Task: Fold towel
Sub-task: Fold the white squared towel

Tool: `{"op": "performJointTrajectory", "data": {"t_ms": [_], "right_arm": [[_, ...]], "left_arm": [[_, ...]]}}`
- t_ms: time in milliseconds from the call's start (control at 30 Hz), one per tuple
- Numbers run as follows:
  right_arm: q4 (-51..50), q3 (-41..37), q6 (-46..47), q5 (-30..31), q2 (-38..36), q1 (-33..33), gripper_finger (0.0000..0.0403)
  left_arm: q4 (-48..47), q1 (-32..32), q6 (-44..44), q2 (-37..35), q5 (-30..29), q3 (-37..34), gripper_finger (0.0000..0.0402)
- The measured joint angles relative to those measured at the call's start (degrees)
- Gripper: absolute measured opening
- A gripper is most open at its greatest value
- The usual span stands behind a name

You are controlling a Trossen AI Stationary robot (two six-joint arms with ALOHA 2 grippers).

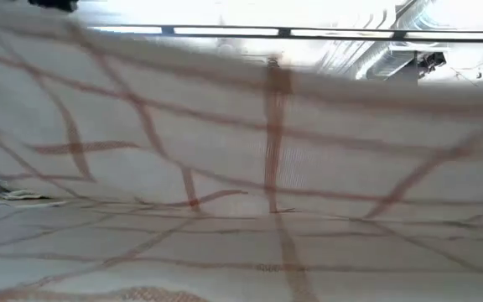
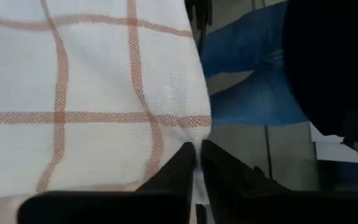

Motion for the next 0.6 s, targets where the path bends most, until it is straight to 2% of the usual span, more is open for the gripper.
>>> {"op": "performJointTrajectory", "data": {"t_ms": [100, 233, 367, 433, 500, 600], "right_arm": [[0.0, 1.04, -0.03, -1.03, 2.08, 0.0, 0.0105], [-0.39, 1.39, 1.15, -2.76, 2.57, 0.0, 0.0175], [-4.79, 1.39, 2.69, -2.9, 0.47, -1.07, 0.0212], [-7.69, 1.42, 3.34, 0.38, -1.81, -1.84, 0.0215], [-10.84, 1.41, 3.68, 6.34, -4.63, -2.5, 0.021], [-13.13, 1.32, 3.66, 19.24, -9.36, -3.04, 0.0185]], "left_arm": [[1.38, -0.62, -2.78, 2.18, 1.64, 0.0, 0.0069], [2.41, -0.57, -7.62, 4.26, 7.93, 0.0, 0.0123], [0.53, 1.33, -8.6, 4.03, 10.85, 0.0, 0.0158], [-1.49, 2.64, -7.71, 3.23, 10.01, 0.0, 0.0163], [-4.04, 4.54, -5.6, 2.36, 7.33, 0.0, 0.0163], [-7.36, 6.83, -1.13, 1.32, -3.03, 0.0, 0.0157]]}}
